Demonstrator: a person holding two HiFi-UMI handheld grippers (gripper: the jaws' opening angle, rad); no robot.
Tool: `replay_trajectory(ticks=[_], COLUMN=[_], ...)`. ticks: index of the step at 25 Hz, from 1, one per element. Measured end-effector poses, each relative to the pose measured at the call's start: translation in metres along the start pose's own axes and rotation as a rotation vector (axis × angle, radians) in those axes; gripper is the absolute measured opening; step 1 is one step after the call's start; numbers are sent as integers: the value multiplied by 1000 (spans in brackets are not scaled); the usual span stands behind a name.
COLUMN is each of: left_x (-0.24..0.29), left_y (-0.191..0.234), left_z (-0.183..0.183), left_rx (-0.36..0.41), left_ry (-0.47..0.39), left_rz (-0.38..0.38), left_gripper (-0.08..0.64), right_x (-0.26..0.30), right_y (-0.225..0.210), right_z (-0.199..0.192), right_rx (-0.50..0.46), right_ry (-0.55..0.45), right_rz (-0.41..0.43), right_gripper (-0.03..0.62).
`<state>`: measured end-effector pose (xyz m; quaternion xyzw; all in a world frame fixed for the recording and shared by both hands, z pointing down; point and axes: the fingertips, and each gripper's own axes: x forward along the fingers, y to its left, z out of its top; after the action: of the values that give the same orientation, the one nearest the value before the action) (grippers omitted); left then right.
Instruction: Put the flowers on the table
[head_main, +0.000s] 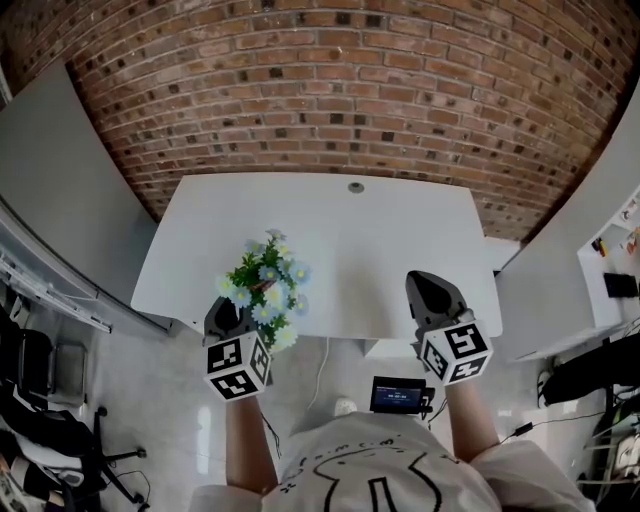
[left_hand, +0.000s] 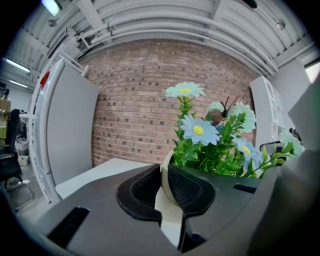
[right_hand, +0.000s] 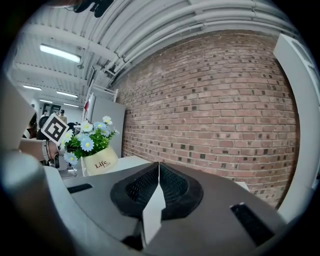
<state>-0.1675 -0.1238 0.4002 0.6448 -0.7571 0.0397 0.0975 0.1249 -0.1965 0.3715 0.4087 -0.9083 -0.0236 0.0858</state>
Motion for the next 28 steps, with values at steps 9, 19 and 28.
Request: replay_trajectory(ticks=[9, 19, 28], left_x=[38, 109, 184], left_y=[0, 20, 35], left_z=[4, 22, 36], left_rx=[17, 49, 63], left_ry=[19, 33, 52], left_rz=[-19, -113, -214], left_gripper=[54, 54, 54], right_x=[26, 79, 129], right_y=[-20, -23, -33], right_z=[-13, -7, 0], right_rx=[45, 67, 81], right_ry=[26, 29, 56], right_rz=[-30, -107, -208], right_gripper=[17, 17, 17])
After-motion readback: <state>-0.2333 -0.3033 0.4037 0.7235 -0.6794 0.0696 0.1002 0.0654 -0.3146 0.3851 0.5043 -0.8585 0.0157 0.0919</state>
